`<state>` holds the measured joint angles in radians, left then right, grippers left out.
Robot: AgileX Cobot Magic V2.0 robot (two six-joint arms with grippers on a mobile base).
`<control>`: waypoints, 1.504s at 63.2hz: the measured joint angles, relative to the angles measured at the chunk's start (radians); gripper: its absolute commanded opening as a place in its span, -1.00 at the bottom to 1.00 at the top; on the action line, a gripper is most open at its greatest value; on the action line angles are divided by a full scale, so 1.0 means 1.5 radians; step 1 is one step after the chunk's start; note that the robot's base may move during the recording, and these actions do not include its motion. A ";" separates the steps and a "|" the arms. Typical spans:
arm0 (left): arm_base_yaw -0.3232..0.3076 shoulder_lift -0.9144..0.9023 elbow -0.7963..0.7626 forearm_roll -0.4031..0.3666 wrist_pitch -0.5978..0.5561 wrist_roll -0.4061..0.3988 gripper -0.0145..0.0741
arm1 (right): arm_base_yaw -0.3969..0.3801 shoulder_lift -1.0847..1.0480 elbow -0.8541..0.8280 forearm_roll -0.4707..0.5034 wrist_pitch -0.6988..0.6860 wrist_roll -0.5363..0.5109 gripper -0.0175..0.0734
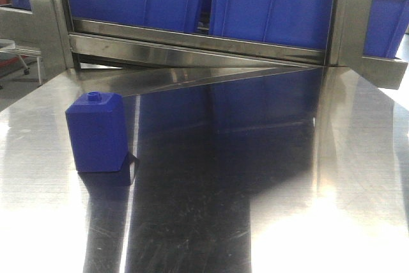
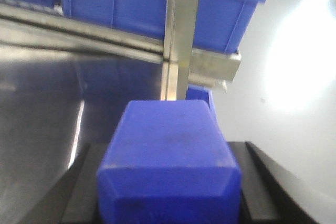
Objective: Pick and sort blue part to right shelf
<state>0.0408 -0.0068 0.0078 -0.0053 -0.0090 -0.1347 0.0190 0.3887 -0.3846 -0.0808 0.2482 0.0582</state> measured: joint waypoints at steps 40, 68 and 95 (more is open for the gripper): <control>0.000 0.000 0.000 0.000 0.000 0.000 -0.37 | 0.000 -0.057 0.000 -0.003 -0.009 0.000 0.25; 0.000 0.000 0.000 0.000 0.000 0.000 -0.37 | 0.000 -0.057 0.000 -0.003 -0.009 0.000 0.25; 0.000 0.000 0.000 -0.007 0.006 0.000 -0.37 | 0.000 -0.057 0.000 -0.003 -0.009 0.000 0.25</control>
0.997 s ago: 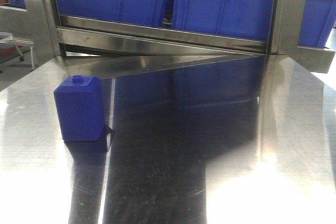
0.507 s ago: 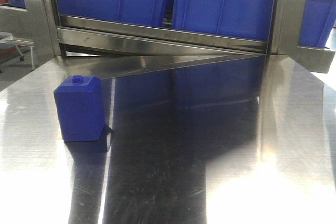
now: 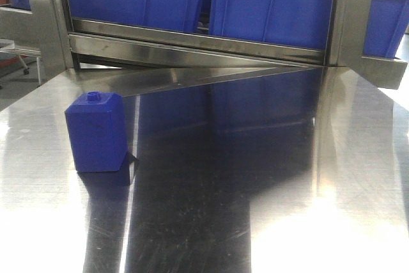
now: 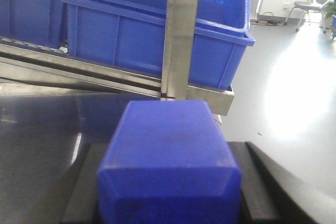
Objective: Pick and sort blue part to right shelf
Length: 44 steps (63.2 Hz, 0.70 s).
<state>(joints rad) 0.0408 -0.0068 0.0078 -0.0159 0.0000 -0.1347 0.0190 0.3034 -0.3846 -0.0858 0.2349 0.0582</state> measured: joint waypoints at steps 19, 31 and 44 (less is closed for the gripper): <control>0.000 0.016 -0.031 0.001 0.124 0.000 -0.37 | 0.000 0.000 0.000 -0.001 0.000 0.000 0.25; -0.032 0.103 -0.097 0.001 0.161 -0.001 -0.37 | 0.000 0.000 0.000 -0.001 0.000 0.000 0.25; -0.085 0.198 -0.157 0.001 0.165 -0.003 -0.37 | 0.000 0.000 0.000 -0.001 0.000 0.000 0.25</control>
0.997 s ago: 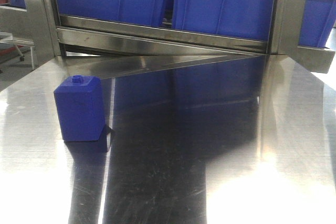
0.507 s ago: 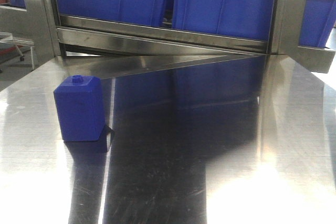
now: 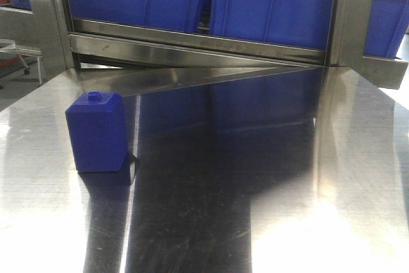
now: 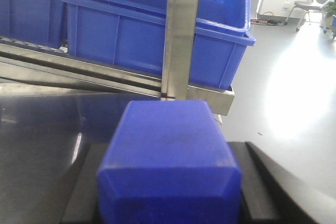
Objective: Pick and sort blue part to right shelf
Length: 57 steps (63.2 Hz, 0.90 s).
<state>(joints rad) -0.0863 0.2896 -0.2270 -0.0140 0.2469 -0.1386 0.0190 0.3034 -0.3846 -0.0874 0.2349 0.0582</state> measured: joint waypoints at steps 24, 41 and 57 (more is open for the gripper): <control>-0.092 0.130 -0.057 0.024 -0.009 -0.001 0.56 | 0.000 0.000 0.000 0.000 0.000 0.000 0.25; -0.113 0.248 -0.123 0.038 0.006 -0.001 0.91 | 0.000 0.000 0.000 0.000 0.000 0.000 0.25; -0.159 0.408 -0.265 0.052 0.133 -0.005 0.91 | 0.000 0.000 0.000 0.000 0.000 0.000 0.25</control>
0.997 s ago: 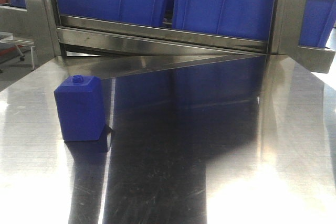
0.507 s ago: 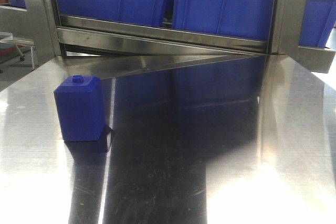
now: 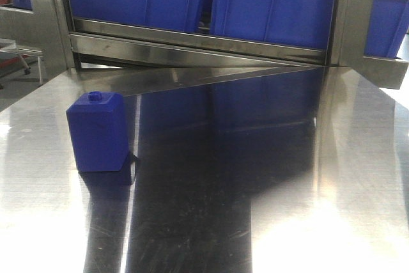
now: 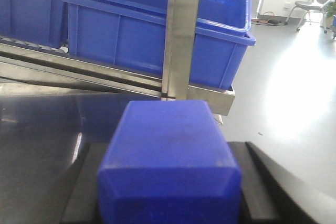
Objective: Pick and sort blue part to right shelf
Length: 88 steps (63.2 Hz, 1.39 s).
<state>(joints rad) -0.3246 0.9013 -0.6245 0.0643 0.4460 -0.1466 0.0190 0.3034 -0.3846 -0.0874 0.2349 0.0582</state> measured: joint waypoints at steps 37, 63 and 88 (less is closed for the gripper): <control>-0.152 0.391 -0.360 0.075 0.324 -0.286 0.91 | 0.000 0.000 0.000 0.000 0.000 0.000 0.25; -0.170 0.518 -0.491 0.035 0.443 -0.305 0.91 | 0.000 0.000 0.000 0.000 0.000 0.000 0.25; -0.171 0.521 -0.492 0.015 0.443 -0.305 0.91 | 0.000 0.000 0.000 0.000 0.000 0.000 0.25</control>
<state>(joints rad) -0.5814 1.6827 -1.3623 0.0861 1.1109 -0.6043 0.0190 0.3034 -0.3846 -0.0874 0.2349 0.0582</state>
